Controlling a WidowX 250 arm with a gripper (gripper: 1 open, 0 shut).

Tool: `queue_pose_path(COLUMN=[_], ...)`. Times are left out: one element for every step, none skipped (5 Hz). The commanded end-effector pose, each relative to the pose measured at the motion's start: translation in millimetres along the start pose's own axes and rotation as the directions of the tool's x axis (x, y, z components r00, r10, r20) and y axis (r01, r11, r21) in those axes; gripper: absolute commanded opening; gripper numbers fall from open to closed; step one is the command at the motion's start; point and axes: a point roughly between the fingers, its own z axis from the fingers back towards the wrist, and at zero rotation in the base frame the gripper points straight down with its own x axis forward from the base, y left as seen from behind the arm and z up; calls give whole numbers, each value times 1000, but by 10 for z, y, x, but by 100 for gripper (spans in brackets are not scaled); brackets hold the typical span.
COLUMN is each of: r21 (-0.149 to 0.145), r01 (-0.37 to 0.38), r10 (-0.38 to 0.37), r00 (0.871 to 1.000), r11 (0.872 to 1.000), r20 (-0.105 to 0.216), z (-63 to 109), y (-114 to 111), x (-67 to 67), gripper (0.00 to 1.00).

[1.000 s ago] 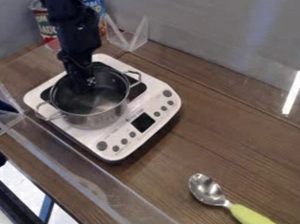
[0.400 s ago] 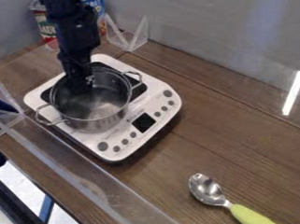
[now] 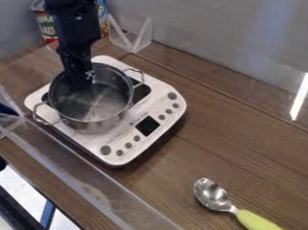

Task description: Put silver pot on the white and black stove top

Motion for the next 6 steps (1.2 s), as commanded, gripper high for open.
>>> queue_pose_path(r21=[77,78,79,79,80,80], r01=[-14,-12,-8,-5,-2,1], r10=[10,8,5,1,-2,-5], r00=[999,999,999,999,999,999], r11=[997,997,997,997,997,997], r20=[52,52,50,50,49,48], z=[293,302,340,390,439,477], y=[103,110,111,108,103,99], x=[26,32,39,47,55,62], gripper=[0,0,0,0,0,0])
